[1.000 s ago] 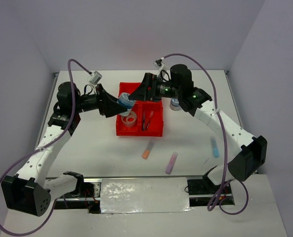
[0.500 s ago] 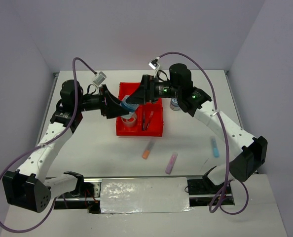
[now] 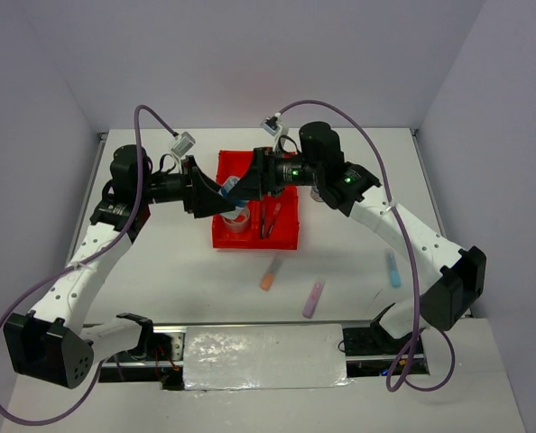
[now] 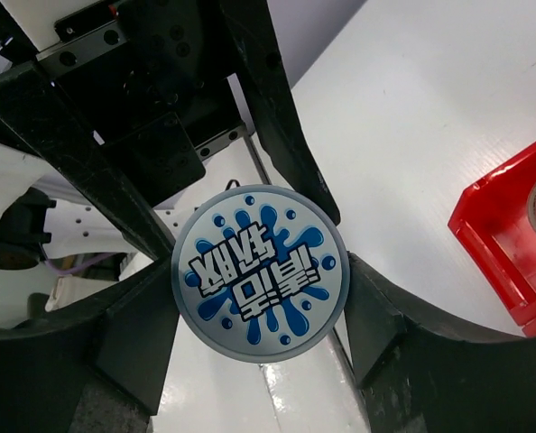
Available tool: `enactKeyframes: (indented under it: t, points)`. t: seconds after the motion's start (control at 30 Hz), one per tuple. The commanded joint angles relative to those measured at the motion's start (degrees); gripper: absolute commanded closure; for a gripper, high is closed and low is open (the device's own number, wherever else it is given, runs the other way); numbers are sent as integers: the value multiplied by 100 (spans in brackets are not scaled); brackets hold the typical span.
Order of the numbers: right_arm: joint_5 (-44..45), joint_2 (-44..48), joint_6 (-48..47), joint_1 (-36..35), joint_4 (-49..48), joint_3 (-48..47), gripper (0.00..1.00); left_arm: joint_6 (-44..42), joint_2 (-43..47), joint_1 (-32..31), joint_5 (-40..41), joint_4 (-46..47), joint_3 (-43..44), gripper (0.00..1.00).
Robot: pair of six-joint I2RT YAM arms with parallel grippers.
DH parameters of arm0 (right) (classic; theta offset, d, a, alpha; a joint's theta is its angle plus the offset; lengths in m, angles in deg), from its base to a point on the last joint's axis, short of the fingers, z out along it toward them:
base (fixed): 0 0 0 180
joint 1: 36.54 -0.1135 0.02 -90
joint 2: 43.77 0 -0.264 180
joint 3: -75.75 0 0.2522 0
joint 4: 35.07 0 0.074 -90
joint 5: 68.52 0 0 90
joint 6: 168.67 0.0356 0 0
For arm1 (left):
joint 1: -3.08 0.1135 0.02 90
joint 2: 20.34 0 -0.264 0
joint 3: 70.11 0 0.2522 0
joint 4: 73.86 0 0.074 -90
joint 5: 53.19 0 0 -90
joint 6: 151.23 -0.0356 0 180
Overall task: Sort the stationery into containers
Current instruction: Place the stationery in the storage box.
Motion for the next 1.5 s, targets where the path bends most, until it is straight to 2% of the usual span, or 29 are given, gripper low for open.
enactKeyframes:
  t: [0.0,0.03,0.07,0.1,0.17,0.2,0.23,0.3,0.33,0.43,0.47,0.6,0.67,0.77,1.03,1.33,1.47]
  points:
    - [216,-34,-39,-78,-181,-201,75,-190,94,-25,-294,385,285,100]
    - [251,-60,-30,-78,-190,-218,92,-208,103,-34,-382,359,285,99]
    - [295,-78,5,-78,-208,-218,99,-269,94,-34,-391,315,294,97]
    - [295,-87,5,-78,-243,-210,100,-322,103,-34,-400,254,303,94]
    - [313,-96,5,-70,-296,-218,100,-480,112,-34,-322,-9,338,76]
    - [383,-87,-4,-52,-322,-201,100,-567,112,-34,-208,-176,364,63]
    - [462,-87,-21,-43,-322,-201,100,-734,103,-34,211,-543,443,35]
    - [681,-69,-48,61,-226,-201,100,-893,85,-34,792,-940,609,1]
    - [987,-61,-161,97,-165,-201,100,-963,42,-34,1108,-1264,663,1]
    - [2077,-69,-443,299,274,-219,100,-938,-90,-34,2794,-1775,909,1]
    - [2367,-78,-496,369,458,-218,100,-911,-143,-25,3808,-2143,970,1]
    - [3536,-376,-794,721,802,-480,100,-613,-371,97,5738,-3041,1287,1]
    - [4167,-892,-1058,818,1004,-762,100,-516,-468,229,5866,-3244,1296,1]
    - [4819,-1746,-1541,844,1286,-1544,100,-542,-399,256,5498,-3315,1165,1]
    - [4945,-3635,-2253,994,1786,-3574,100,-761,76,256,5041,-3367,830,1]
    - [4707,-3945,-2307,1020,1629,-3374,95,-1148,129,247,4953,-3667,804,1]
    - [4593,-3753,-2210,985,1427,-2805,88,-1210,33,256,4865,-3693,874,1]
